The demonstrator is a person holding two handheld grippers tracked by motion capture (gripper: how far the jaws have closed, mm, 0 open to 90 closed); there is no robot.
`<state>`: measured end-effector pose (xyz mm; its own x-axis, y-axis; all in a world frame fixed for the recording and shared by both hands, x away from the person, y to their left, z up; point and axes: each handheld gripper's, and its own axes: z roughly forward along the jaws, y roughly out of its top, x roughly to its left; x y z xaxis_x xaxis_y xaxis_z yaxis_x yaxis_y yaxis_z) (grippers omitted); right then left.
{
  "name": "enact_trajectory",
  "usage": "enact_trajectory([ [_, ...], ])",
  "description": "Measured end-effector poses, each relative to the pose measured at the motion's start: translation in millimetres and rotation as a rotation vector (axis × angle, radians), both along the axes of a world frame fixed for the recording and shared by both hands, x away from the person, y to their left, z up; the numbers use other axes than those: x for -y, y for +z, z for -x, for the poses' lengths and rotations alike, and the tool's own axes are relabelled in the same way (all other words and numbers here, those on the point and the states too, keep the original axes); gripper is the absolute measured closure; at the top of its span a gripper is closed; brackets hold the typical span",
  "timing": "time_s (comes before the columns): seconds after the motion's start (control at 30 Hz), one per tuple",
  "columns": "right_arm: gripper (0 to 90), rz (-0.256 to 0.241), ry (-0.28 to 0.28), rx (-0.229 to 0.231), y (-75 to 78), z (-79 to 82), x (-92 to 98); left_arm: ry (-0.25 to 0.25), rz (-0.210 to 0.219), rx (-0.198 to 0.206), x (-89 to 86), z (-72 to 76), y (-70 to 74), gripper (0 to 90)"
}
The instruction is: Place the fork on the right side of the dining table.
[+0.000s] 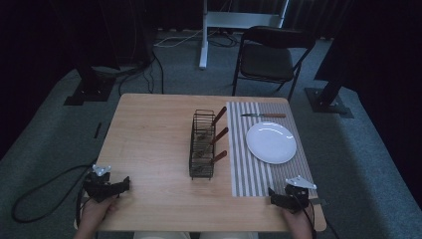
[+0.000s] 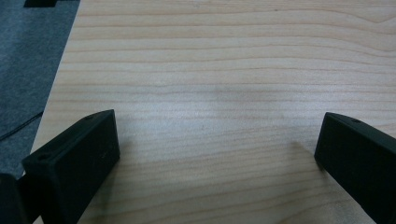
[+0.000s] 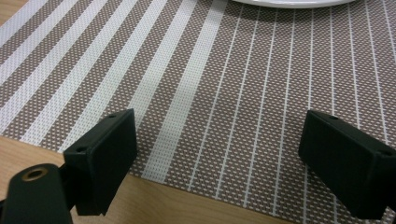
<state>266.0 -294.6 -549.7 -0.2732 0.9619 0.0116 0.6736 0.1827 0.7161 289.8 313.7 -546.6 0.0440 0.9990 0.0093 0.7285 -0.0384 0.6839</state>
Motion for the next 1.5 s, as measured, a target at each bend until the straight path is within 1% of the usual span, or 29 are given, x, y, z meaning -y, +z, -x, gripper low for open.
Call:
enact_trajectory([
  [0.07,10.9,0.008,0.009,-0.020,1.9,-2.0,-0.1,-0.023,-0.001,0.001,-1.9,1.1,0.0,0.3],
  [0.1,10.9,0.008,0.009,-0.020,1.9,-2.0,-0.1,-0.030,-0.002,-0.001,-2.4,1.5,0.0,0.3],
  [0.23,10.9,0.013,0.017,-0.041,3.7,-4.1,0.1,-0.031,-0.001,0.001,-2.4,1.6,-0.1,0.2],
  [0.5,11.0,0.018,0.019,-0.065,5.6,-6.3,-0.3,-0.033,0.001,0.002,-2.7,1.8,-0.3,0.3],
  [0.83,11.3,0.021,0.031,-0.062,5.9,-5.8,0.7,-0.033,0.000,0.002,-2.7,1.8,-0.2,0.3],
  [1.0,11.7,0.019,0.023,-0.074,7.8,-3.6,-0.1,-0.031,0.001,0.002,-2.7,1.8,-0.2,0.3],
  [1.07,11.8,0.013,0.020,-0.076,8.1,-2.8,0.5,-0.029,0.002,0.002,-2.7,2.1,-0.2,0.3],
  [1.13,13.2,-0.005,0.028,-0.074,9.9,-1.4,1.8,-0.027,0.000,0.001,-2.8,2.6,-0.2,0.3],
  [1.27,13.5,-0.020,0.037,-0.066,14.7,0.3,0.6,-0.025,0.000,0.002,-2.7,3.1,-0.2,0.3],
  [1.3,13.4,-0.020,0.041,-0.058,18.0,1.0,-1.2,-0.025,-0.001,0.001,-2.8,3.1,-0.2,0.3],
  [1.33,13.5,-0.029,0.048,-0.059,19.5,1.2,-1.9,-0.025,0.000,0.002,-2.8,3.1,-0.2,0.3],
  [1.4,13.5,-0.030,0.050,-0.057,20.7,1.5,-2.5,-0.025,-0.001,0.001,-2.8,3.1,-0.2,0.3],
  [1.5,13.9,-0.039,0.064,-0.044,26.1,2.6,-6.0,-0.025,-0.001,0.001,-2.8,3.1,-0.2,0.3],
])
